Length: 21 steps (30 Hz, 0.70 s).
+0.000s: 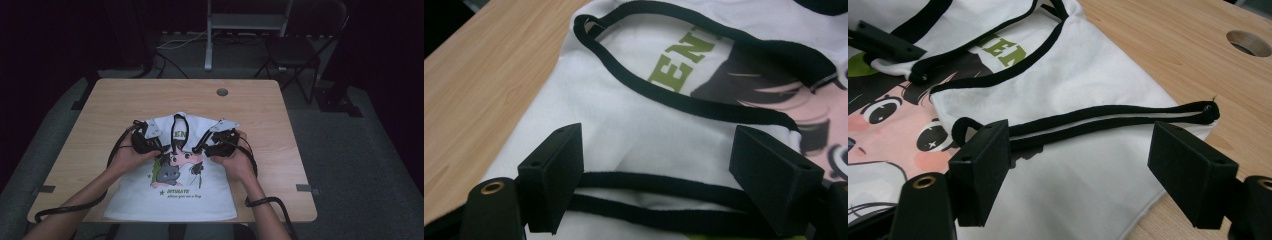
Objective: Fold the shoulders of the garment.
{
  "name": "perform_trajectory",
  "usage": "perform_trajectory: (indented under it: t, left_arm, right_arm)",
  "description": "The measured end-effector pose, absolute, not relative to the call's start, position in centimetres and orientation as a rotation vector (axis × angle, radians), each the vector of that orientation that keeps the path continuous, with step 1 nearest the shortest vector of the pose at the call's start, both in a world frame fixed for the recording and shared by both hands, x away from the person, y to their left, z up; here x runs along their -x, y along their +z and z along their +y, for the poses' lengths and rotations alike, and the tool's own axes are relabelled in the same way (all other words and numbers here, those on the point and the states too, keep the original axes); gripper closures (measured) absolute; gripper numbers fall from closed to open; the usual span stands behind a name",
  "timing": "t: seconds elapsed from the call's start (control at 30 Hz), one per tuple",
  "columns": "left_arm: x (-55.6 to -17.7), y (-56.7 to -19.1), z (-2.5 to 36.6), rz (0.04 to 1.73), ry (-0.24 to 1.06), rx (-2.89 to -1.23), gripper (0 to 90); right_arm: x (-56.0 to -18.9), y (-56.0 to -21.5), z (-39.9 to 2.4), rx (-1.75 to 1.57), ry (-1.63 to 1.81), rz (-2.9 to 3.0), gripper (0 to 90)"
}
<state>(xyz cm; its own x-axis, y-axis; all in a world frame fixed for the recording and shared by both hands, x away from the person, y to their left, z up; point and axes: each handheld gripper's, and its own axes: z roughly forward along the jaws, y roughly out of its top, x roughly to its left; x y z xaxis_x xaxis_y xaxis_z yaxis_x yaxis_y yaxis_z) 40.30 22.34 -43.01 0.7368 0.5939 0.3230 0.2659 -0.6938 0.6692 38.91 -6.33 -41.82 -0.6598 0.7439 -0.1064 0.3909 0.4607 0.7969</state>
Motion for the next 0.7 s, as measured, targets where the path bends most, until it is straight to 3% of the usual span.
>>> perform_trajectory:
  t: [0.3, 0.7]
  left_arm:
    - [-40.4, -42.8, 23.4, 0.664, 0.676, -2.299, 21.1]
    - [-42.5, -38.1, 30.1, 0.874, 0.611, -1.916, 21.1]
  right_arm:
    - [-39.3, -41.5, -7.0, -0.971, 1.077, 2.256, 23.8]
    - [-40.9, -40.0, -11.1, -1.106, 1.092, 2.197, 20.0]
